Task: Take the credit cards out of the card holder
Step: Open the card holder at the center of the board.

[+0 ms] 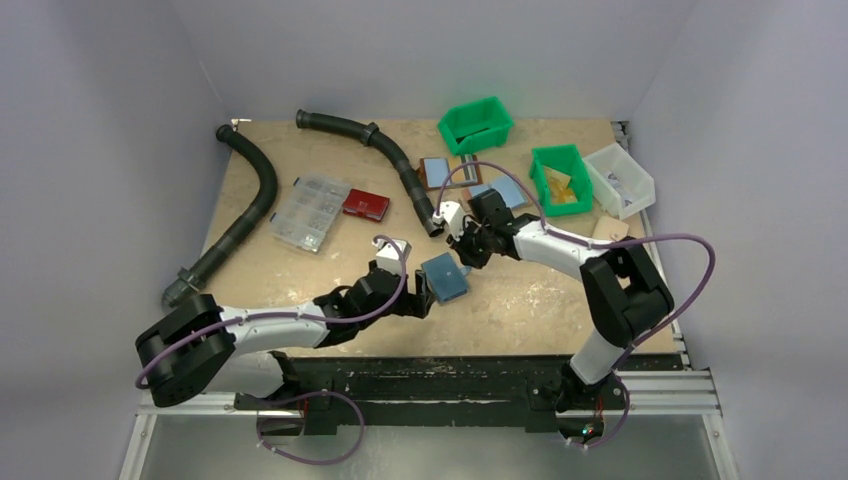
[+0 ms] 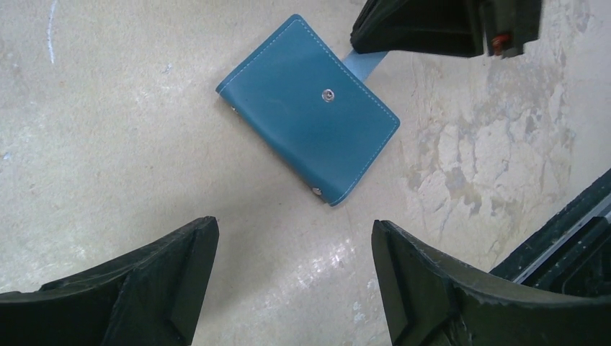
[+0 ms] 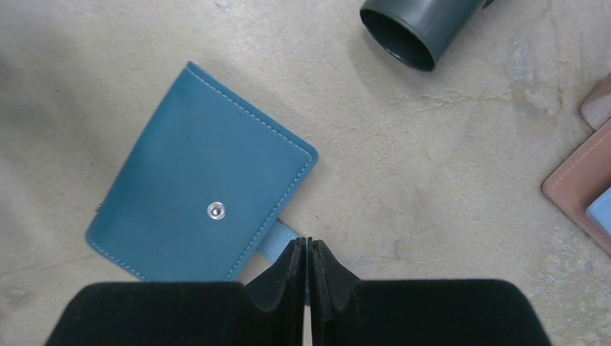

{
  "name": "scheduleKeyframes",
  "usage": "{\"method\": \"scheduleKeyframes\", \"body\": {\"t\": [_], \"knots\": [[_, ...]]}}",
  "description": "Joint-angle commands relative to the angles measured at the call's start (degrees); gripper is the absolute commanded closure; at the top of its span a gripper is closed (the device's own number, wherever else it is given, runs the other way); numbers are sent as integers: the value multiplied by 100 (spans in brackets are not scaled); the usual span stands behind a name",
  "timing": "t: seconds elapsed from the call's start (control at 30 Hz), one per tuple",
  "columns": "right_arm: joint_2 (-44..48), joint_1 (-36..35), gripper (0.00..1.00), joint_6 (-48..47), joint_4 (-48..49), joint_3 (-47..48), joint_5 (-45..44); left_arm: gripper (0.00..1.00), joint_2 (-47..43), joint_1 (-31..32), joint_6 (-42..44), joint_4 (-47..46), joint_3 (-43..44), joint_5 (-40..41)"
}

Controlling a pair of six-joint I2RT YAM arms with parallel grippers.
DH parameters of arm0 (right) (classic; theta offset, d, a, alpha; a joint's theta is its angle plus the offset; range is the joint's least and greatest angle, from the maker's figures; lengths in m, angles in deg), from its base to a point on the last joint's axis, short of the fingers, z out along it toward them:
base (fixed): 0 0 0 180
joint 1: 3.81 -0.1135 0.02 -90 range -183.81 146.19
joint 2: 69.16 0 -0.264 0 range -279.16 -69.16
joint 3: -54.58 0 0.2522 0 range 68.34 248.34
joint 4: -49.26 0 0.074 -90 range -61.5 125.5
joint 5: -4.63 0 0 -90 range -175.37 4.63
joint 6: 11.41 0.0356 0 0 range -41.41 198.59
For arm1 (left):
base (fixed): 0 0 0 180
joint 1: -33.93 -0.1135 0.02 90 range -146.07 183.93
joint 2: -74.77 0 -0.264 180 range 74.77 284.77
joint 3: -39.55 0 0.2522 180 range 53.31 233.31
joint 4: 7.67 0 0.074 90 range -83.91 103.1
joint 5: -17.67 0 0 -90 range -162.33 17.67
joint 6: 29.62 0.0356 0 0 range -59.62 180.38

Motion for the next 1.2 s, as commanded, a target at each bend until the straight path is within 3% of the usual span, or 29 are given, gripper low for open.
{"method": "scheduleKeyframes", "body": {"t": [0.0, 0.13, 0.73, 1.0, 1.17], "knots": [[-231, 4, 87, 163, 110, 233, -396, 17, 162, 38, -411, -64, 394, 95], [-300, 4, 87, 210, 93, 248, -362, 17, 265, 42, -774, -122, 489, 95], [-844, 379, 88, 690, -630, 684, 2278, 7, 1224, -99, -1743, -148, 783, -145], [-1076, 402, 88, 753, -773, 783, 3065, 4, 1357, -216, -1772, -525, 769, -534], [-1194, 403, 88, 772, -855, 837, 3562, 3, 1508, -213, -1739, -229, 971, -523]]}}
